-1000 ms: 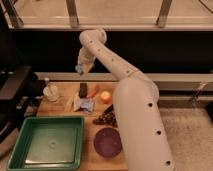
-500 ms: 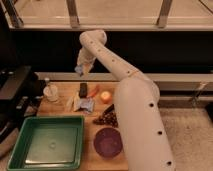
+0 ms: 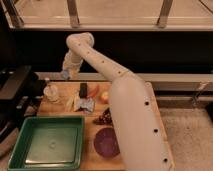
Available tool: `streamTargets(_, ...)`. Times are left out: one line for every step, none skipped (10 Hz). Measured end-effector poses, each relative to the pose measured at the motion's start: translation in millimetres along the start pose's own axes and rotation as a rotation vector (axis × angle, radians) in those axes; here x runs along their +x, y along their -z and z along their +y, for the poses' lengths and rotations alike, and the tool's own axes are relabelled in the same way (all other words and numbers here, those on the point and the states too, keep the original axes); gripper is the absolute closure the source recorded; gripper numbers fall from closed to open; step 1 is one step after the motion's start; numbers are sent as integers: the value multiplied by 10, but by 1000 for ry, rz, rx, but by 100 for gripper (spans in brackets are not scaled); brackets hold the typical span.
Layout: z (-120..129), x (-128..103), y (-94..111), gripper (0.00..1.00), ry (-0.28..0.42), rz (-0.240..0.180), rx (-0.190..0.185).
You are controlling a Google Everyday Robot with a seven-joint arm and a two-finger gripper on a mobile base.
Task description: Place sponge in paper cup
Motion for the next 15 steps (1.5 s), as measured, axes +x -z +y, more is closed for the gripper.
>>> streamTargets(-65, -209, -61, 100, 25, -39, 1)
streamTargets(-101, -402, -105, 100, 48, -73, 0)
streamTargets(-114, -596, -130, 100, 70, -104, -3)
streamTargets(-99, -848, -150, 100, 99, -143, -14)
streamTargets(-101, -948, -151, 100, 113, -152, -22)
streamTargets(-96, -954, -162, 100, 114, -152, -24)
streamTargets(-94, -939, -150, 100, 112, -151, -23)
streamTargets(-89, -929, -152, 100, 112, -149, -24)
streamTargets(-94, -941, -152, 100, 112, -151, -23)
streamTargets(-92, -956, -172, 100, 102, -161, -24)
streamTargets(-44, -936, -237, 100, 73, -178, -27)
streamTargets(1, -918, -309, 100, 48, -190, -30)
streamTargets(43, -919, -412, 100, 23, -202, -42)
streamTargets(73, -939, -529, 100, 0, -216, -59)
streamTargets(97, -945, -605, 100, -17, -225, -72)
